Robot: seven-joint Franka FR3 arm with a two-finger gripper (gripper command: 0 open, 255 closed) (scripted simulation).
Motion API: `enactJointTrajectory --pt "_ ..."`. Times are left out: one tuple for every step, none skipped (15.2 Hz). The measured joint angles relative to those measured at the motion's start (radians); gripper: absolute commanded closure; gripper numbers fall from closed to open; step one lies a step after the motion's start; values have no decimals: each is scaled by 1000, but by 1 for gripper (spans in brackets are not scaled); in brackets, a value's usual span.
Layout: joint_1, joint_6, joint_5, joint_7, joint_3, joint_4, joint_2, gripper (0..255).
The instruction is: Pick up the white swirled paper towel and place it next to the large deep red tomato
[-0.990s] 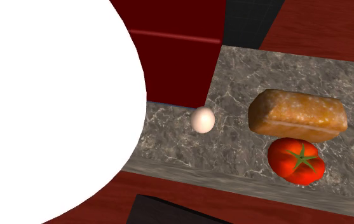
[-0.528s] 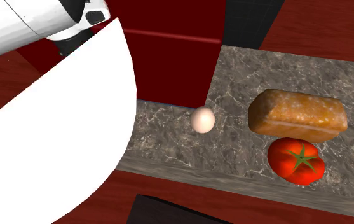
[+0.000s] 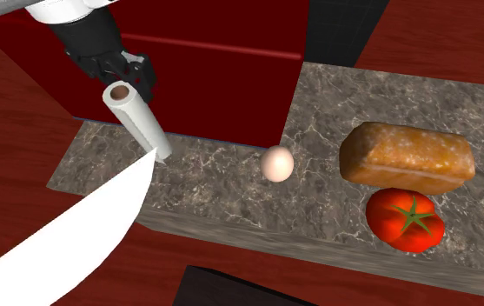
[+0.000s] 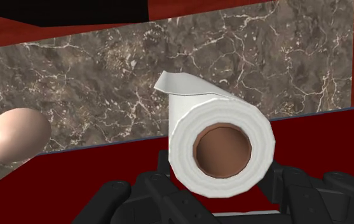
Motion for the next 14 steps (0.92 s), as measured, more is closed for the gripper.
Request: enactJointTrajectory --pt "1 -14 0 -1 1 15 0 255" --pt "2 -26 3 -3 1 24 -3 255" --pt "3 -39 3 -3 2 37 -3 255" --pt "4 -52 5 -4 3 47 -6 255" --pt "3 -64 6 -7 3 57 -8 255" --pt "6 -80 4 -9 3 79 -3 255" --pt "7 -93 5 -10 4 91 -3 255" --pt "7 -104 6 -11 4 100 -6 255" --pt "9 -117 6 -11 5 114 -4 255" --pt "11 -131 5 -13 5 131 -1 255" --pt "13 -146 4 -14 5 148 1 255" --pt "18 -166 1 -13 6 173 7 255" --pt "19 -178 1 -15 6 185 7 255" --pt "20 -191 0 -17 6 202 10 255"
